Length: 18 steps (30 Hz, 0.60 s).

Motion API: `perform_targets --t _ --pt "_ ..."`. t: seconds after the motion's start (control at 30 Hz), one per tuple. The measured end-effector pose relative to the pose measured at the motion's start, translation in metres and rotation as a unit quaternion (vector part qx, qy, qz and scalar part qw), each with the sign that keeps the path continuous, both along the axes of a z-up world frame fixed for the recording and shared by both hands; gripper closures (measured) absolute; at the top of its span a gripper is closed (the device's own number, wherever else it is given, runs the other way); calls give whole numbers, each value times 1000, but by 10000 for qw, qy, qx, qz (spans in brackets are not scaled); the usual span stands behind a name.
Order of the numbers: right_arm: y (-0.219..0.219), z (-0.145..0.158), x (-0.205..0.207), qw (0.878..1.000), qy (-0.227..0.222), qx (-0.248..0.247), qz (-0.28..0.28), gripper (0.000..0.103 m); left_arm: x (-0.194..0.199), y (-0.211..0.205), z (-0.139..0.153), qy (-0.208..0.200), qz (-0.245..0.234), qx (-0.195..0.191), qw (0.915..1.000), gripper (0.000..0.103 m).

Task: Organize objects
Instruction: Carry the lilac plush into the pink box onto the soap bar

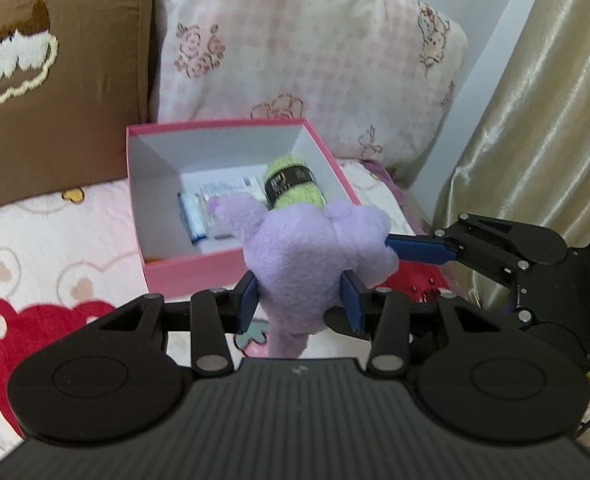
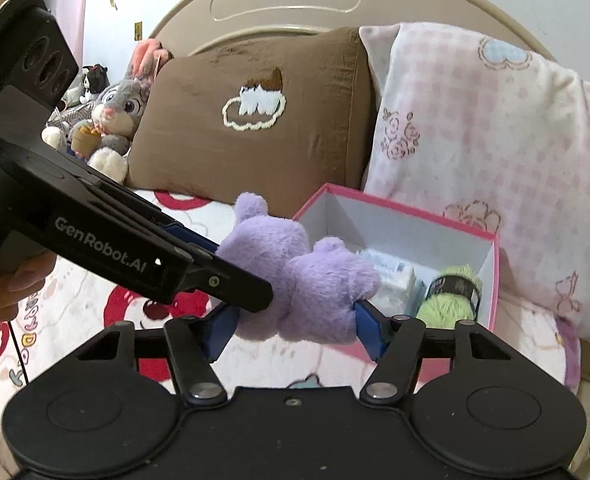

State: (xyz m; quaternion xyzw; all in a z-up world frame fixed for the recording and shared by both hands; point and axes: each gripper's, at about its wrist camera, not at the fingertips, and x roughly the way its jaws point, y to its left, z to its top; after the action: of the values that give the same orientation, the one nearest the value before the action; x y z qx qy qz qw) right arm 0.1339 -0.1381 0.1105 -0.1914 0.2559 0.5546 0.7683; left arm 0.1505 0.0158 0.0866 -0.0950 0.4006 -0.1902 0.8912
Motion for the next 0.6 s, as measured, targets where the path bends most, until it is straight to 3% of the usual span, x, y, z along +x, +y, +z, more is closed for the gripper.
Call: perform_targets --t 0.2,0.6 --pt "19 3 27 9999 64 -97 -64 40 39 4 -1 258 87 -150 9995 59" --pt "64 -43 112 9942 837 -479 -485 40 129 -6 -60 839 338 -439 9949 59"
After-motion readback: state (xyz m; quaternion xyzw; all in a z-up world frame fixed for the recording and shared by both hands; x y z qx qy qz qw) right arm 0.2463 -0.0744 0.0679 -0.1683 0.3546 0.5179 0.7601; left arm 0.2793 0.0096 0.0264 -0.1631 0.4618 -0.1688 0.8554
